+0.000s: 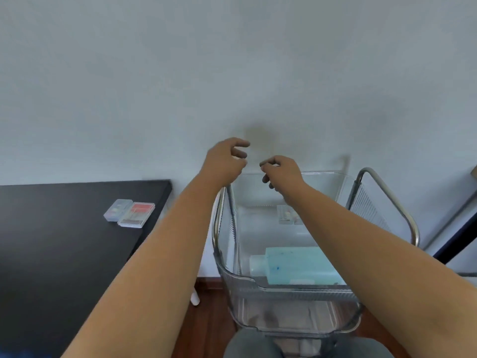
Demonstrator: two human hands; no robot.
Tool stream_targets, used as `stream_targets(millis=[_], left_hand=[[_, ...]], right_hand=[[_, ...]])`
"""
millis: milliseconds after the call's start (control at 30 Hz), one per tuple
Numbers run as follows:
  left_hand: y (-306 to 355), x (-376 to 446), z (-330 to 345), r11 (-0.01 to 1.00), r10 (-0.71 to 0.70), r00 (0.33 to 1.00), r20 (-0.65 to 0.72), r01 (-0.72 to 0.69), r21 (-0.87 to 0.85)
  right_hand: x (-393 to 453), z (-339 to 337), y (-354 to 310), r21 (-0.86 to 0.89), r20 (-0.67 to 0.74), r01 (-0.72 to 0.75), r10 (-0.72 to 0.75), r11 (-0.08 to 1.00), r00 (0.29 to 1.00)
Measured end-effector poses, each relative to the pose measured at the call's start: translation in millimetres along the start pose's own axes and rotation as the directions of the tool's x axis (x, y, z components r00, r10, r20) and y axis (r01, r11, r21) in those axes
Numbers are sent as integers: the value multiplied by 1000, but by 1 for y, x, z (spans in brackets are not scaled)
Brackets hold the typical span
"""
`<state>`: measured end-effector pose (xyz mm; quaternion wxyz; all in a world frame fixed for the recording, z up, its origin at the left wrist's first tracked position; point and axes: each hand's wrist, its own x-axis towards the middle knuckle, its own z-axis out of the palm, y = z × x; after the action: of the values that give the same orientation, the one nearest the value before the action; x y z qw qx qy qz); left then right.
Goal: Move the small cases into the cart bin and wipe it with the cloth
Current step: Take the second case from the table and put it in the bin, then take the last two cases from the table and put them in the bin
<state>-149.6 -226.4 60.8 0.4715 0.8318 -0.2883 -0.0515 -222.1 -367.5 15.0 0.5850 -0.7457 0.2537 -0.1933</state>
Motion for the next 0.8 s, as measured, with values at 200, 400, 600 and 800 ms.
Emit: stream_targets(millis=[200,400,600,800], left_hand=[[-49,-40,-119,992,-115,964,-241,126,30],[-129,-75,-183,903,-309,886,-345,387,185],[-178,-92,-195,820,-468,814,-344,545,175],[-196,-90,-190,831,-488,813,-317,544,115]], right_hand=[[-39,64,-49,110,180,141,-159,984,971],[-62,141,-61,4,352,163,-154,987,923],[-70,215,-39,-155,434,60,14,986,901],[-74,249,-13,-110,417,-229,254,967,873]])
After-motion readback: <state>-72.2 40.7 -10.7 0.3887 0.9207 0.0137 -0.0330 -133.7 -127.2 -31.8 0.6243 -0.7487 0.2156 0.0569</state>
